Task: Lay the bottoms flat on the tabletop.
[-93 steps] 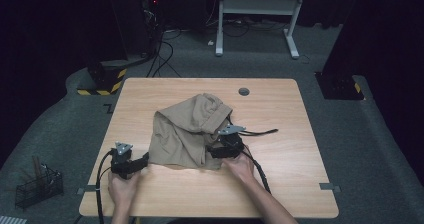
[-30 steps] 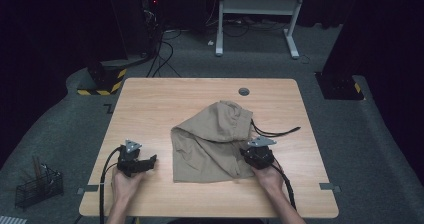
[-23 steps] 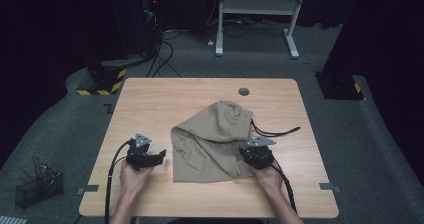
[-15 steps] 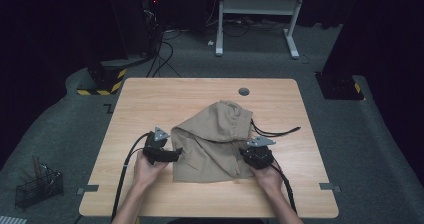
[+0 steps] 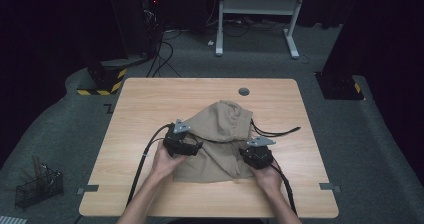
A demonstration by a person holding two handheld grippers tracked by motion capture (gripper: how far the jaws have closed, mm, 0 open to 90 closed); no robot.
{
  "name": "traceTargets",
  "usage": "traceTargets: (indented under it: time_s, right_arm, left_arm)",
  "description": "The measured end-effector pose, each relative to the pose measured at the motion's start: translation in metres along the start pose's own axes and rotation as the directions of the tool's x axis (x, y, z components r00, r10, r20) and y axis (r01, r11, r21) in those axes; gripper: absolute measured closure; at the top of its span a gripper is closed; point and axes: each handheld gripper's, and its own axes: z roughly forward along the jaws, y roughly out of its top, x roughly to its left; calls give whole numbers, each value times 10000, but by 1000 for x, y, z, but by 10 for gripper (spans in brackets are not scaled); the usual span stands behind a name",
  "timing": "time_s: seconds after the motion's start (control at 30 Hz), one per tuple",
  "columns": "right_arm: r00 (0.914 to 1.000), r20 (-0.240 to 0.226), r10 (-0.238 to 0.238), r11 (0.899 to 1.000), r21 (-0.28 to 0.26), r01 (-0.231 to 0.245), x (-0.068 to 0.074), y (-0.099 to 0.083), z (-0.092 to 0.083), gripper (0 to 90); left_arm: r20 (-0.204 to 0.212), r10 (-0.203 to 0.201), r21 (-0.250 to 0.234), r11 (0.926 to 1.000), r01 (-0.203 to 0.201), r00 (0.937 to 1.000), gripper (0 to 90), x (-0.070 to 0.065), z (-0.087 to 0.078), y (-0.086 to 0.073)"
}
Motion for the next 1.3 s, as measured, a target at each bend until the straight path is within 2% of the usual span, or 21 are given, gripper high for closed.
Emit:
traceTargets:
  time_s: [0.2,0.33,0.4,0.43,0.5,0.6,0.67,0.8,0.93,0.97,1.03,1.23,1.27,1.3]
  right_arm:
    - [10000,5,89,10000,17,-89,1,0,0,700]
    - [9999,10,110,9999,23,-110,1,0,0,700]
    - [9999,3,149,9999,24,-149,1,0,0,699]
    - [9999,0,143,9999,28,-143,1,0,0,699]
    - [10000,-7,35,10000,9,-35,1,0,0,698]
    - [10000,-98,18,10000,26,-18,0,-1,-1,701]
    - [9999,-149,85,10000,23,-85,0,-1,-2,705]
    - [9999,-113,-67,10000,23,67,4,-4,-4,708]
    - [9997,-194,-127,9999,14,127,4,-5,-5,708]
    - [9997,-205,-119,9999,12,119,4,-5,-6,708]
    - [9997,-229,-109,9999,26,110,4,-6,-6,709]
    - [9995,-273,-182,9998,2,182,5,-7,-8,712]
    - [9993,-310,-198,9998,19,199,5,-8,-9,713]
    - [9992,-337,-236,9997,4,236,6,-9,-10,713]
  left_arm:
    - [-67,4,-376,9993,-6,10000,184,-5,15,8]
    - [34,557,-48,9984,-556,9984,194,-13,27,12]
    - [22,782,21,9969,-782,9969,240,-17,30,14]
    - [115,800,-4,9968,-800,9967,261,-18,31,15]
    - [359,891,-145,9960,-886,9954,377,-20,32,17]
    - [710,1082,-151,9941,-1074,9916,461,-26,34,19]
    - [965,1143,-77,9934,-1141,9887,443,-31,33,18]
    - [1175,1397,-39,9901,-1402,9832,283,-41,32,18]
    - [856,1535,-62,9881,-1535,9844,274,-47,36,21]
    - [817,1575,-139,9875,-1569,9841,316,-49,38,22]
    - [708,1448,-259,9893,-1433,9869,460,-50,41,25]
    - [1012,1133,-405,9931,-1097,9884,819,-45,41,32]
    - [1010,958,-474,9947,-914,9903,861,-42,37,35]
    - [1010,958,-474,9947,-914,9903,876,-42,37,35]
